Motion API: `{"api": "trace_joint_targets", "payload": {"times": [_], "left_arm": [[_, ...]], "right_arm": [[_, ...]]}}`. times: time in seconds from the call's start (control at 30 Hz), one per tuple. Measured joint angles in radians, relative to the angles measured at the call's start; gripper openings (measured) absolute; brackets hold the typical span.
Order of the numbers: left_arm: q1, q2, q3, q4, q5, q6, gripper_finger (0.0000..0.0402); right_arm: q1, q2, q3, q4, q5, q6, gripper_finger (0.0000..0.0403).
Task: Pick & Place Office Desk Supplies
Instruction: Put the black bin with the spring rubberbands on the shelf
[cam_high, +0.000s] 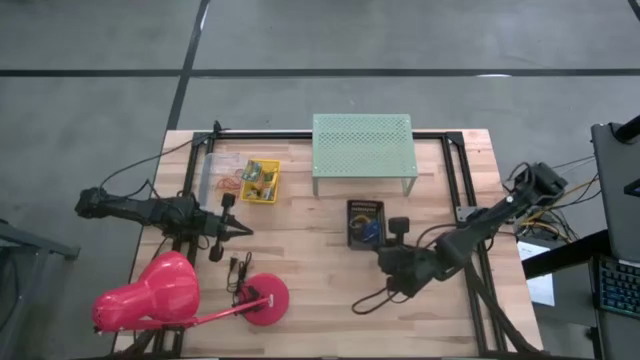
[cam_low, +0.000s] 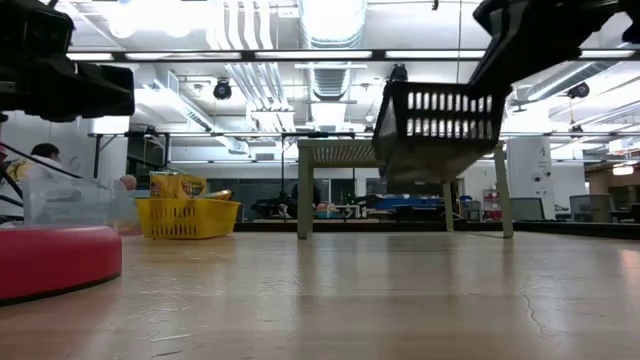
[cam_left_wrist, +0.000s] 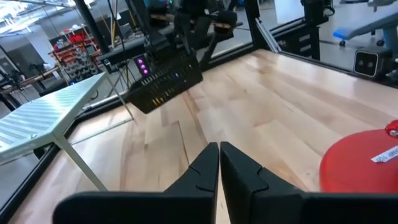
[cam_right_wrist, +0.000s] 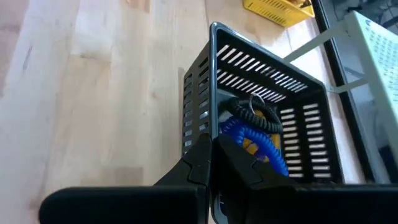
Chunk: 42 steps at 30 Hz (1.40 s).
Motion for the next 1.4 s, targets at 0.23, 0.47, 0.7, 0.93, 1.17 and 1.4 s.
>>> {"api": "trace_joint_targets", "payload": {"times": [0.23, 0.47, 0.7, 0.93, 1.17, 1.4], "left_arm": [[0.0, 0.001, 0.0, 0.0, 0.0, 0.0, 0.0019], [0.0, 0.0, 0.0, 0.0, 0.0, 0.0, 0.0019], [0.0, 0.0, 0.0, 0.0, 0.0, 0.0, 0.0019], [0.0, 0.0, 0.0, 0.0, 0.0, 0.0, 0.0019], [0.0, 0.0, 0.0, 0.0, 0.0, 0.0, 0.0019], [0.0, 0.0, 0.0, 0.0, 0.0, 0.0, 0.0019]], "right_arm": [[0.013, -0.026, 0.087, -0.208, -0.002, -0.022, 0.0013], [0.012, -0.027, 0.23, -0.467, 0.061, 0.008, 0.0013], [0.0, -0.065, 0.331, -0.703, 0.12, 0.039, 0.0013], [-0.075, -0.216, 0.306, -0.718, 0.143, -0.109, 0.0013], [-0.251, -0.355, 0.27, -0.664, 0.097, -0.355, 0.0013], [-0.528, -0.432, 0.189, -0.52, -0.081, -0.646, 0.0013]]}}
